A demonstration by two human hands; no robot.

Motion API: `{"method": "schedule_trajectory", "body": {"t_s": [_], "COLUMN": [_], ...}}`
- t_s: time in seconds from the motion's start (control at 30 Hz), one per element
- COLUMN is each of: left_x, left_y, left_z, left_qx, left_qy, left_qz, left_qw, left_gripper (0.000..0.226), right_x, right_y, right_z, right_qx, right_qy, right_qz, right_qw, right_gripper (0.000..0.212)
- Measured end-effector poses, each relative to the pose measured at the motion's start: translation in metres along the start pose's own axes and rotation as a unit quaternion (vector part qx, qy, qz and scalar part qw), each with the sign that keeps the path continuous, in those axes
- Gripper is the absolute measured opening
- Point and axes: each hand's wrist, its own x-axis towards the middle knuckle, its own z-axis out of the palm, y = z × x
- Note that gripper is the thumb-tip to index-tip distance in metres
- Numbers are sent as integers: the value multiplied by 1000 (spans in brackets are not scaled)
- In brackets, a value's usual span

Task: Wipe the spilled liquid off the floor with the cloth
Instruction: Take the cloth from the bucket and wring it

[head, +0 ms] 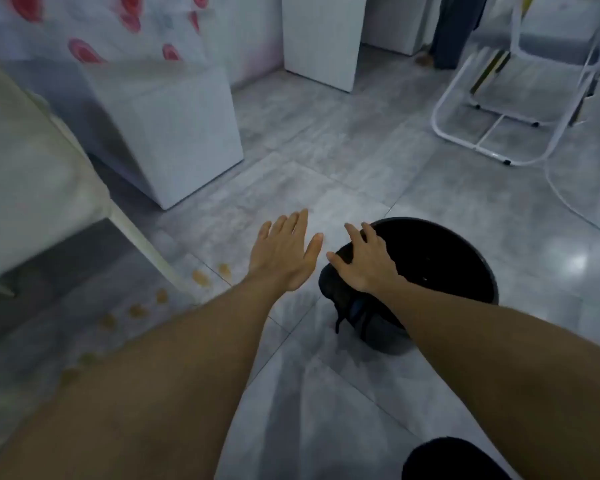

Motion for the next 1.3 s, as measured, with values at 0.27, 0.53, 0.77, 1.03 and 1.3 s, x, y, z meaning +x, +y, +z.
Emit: {"method": "schedule_trajectory", "body": {"t_s": [0.27,0.53,0.77,1.03,1.3], "left_x": [-7,-20,-48,-150,-305], "left_y": [-35,-57,-104,-183,-248], "left_z": [45,38,10,-13,22], "left_qx": [3,38,80,-85,-191], "left_qy": [-40,-69,-28,-33,-81], "left_qz": [-7,-1,-60,-186,-362], "left_qw": [999,997,995,978,909], "left_gripper": [68,65,63,69,34], "right_x": [14,0,5,-44,-135], "right_y": [6,-1,-61,-196,-268], "right_z": [49,45,45,139,246], "right_qx": [-57,-108,-152,-57,-58], "right_qy": [73,173,191,133,-36], "right_qz": [47,-2,-253,-515,-606], "right_qw": [995,979,936,845,793], "right_gripper": [51,44,41,43,52]}}
